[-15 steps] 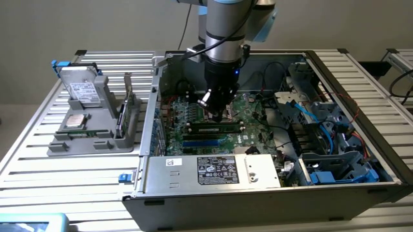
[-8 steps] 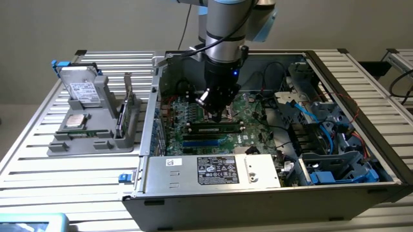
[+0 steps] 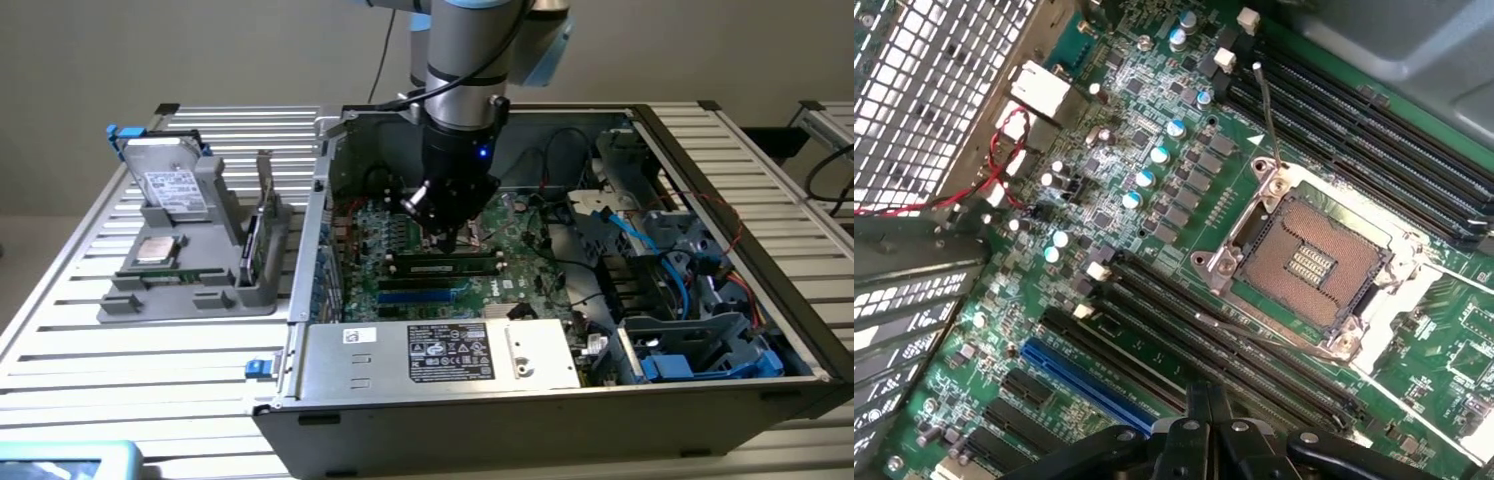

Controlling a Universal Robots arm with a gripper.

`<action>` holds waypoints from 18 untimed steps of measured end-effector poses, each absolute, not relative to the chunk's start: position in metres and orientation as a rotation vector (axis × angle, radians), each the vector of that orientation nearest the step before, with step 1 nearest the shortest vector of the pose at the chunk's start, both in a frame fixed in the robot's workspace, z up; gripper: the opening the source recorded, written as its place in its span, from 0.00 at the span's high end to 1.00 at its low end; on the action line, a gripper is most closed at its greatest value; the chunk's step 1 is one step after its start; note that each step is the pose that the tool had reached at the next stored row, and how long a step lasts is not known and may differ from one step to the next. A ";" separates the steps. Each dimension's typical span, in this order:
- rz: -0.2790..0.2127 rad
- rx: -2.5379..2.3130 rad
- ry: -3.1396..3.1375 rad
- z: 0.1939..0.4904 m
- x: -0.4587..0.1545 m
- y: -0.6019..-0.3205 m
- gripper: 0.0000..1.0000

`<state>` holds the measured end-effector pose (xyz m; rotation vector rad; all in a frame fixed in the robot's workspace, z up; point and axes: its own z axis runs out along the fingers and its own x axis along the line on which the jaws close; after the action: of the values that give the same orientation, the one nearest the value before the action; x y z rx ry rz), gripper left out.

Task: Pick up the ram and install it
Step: 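Press down the ram until it locks into place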

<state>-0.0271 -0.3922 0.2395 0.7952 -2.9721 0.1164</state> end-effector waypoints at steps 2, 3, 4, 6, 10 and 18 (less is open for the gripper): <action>0.115 0.758 -2.981 0.239 -0.027 -0.392 0.89; 0.115 0.740 -2.985 0.240 -0.027 -0.392 0.89; 0.116 0.723 -2.989 0.240 -0.027 -0.392 0.89; 0.120 0.694 -2.997 0.240 -0.027 -0.392 0.89; 0.148 0.650 -3.010 0.240 -0.027 -0.392 0.89; 0.162 0.540 -3.042 0.240 -0.027 -0.392 0.89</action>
<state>-0.0271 -0.3923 0.2395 0.5403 -3.0417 0.1617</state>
